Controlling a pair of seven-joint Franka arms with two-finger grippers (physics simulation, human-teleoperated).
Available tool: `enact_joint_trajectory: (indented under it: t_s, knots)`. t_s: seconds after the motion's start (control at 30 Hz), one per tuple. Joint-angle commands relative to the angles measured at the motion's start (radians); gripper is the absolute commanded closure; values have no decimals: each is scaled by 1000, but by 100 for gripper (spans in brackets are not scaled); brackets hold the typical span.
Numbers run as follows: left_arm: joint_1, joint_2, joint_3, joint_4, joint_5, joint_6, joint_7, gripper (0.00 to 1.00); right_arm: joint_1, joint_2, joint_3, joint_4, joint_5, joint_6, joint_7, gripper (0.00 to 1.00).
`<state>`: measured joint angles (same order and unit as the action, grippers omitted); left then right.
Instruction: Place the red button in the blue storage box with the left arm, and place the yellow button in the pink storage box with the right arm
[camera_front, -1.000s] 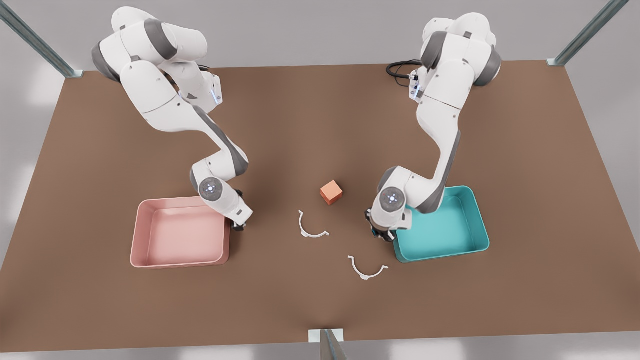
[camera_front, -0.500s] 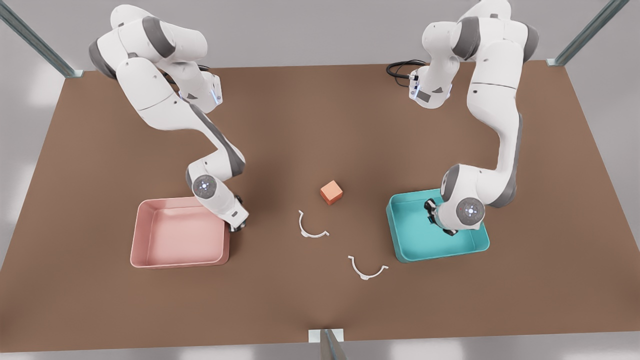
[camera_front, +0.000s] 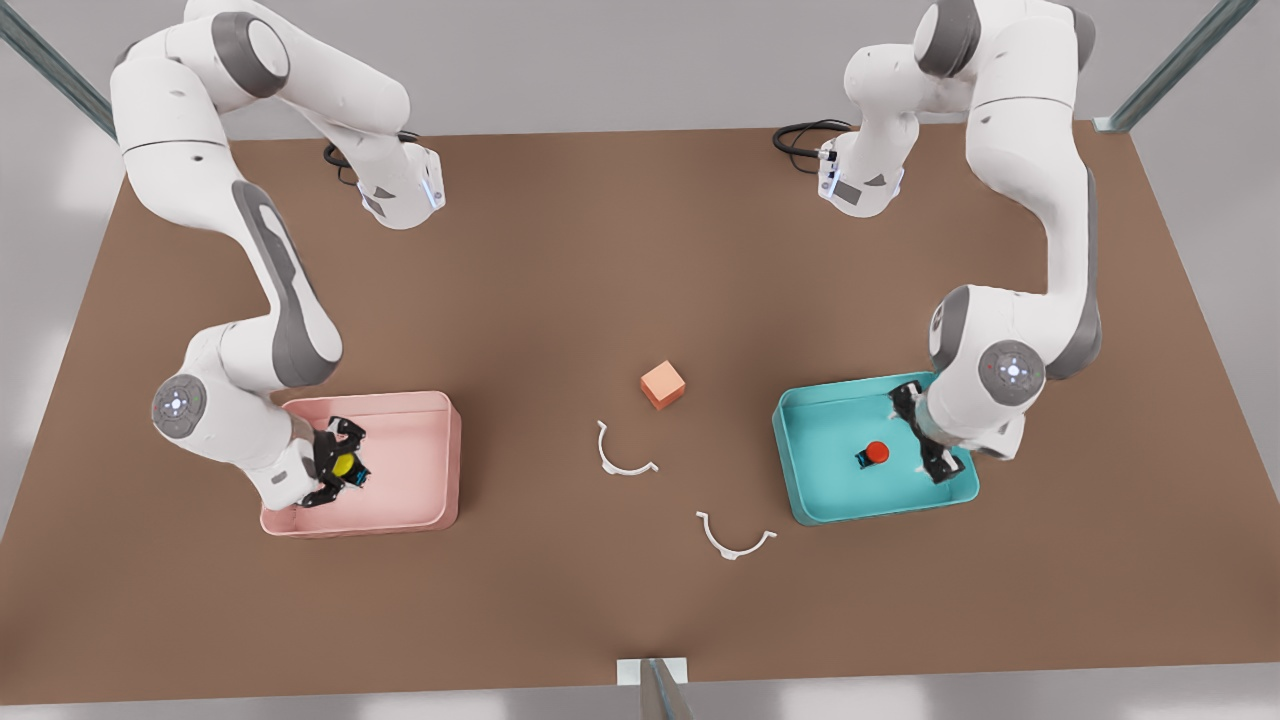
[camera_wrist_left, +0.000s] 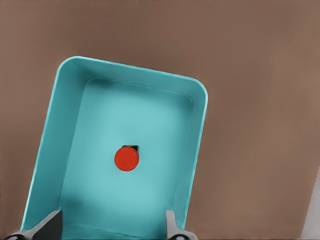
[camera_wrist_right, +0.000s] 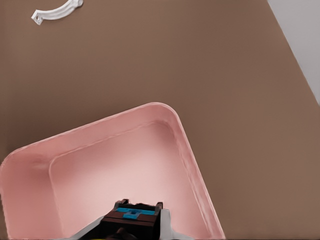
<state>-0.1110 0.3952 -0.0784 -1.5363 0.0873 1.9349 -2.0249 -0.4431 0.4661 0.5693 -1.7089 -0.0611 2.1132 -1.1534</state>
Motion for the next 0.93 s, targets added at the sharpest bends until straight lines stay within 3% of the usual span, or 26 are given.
enact_joint_trajectory:
  t_s: [0.0, 0.03, 0.07, 0.13, 0.23, 0.37, 0.4, 0.53, 0.6, 0.63, 0.67, 0.7, 0.9]
  knots:
    - [2, -27, 0, 54, -1, -179, 1215, 0, -32, -14, 30, -49, 3, -65, 27, 72]
    - [20, -68, 0, 56, -30, -186, 1414, 0, -32, -12, 30, -49, 3, -71, 40, 33]
    - [31, -88, 2, 88, -64, -220, 1589, 0, -31, -12, 30, -49, 3, -70, 43, 0]
    - [36, -146, 5, 142, -67, -323, 1957, 0, -29, -12, 30, -41, -2, -70, 57, 0]
    - [123, -305, -9, 42, -66, -303, 2037, 0, -31, -9, 23, -3, -17, -75, 55, 0]
    - [120, -305, -9, 45, -61, -306, 2034, 0, 52, 3, 23, 383, -169, -239, 339, 0]
    - [120, -305, -9, 47, -60, -306, 2036, 0, 46, -3, 11, 394, -167, -225, 403, 0]
    - [119, -305, -9, 50, -60, -306, 2034, 0, 103, -196, 3, 293, -164, -285, 1156, 0]
    - [119, -303, -9, 50, -60, -306, 2034, 0, 103, -185, -8, 282, -166, -279, 1184, 0]
    - [119, -302, -9, 50, -60, -306, 2034, 0, 230, -275, -186, 238, -131, -276, 1173, 0]
    - [119, -292, -9, 53, -57, -304, 2033, 0, 408, -325, -433, 184, 15, -277, 1137, 0]
    - [117, -288, -9, 53, -55, -303, 2033, 0, 497, -354, -548, 155, 18, -283, 1146, 0]
    - [117, -286, -9, 53, -55, -303, 2034, 0, 486, -346, -565, 160, 40, -371, 1244, 0]
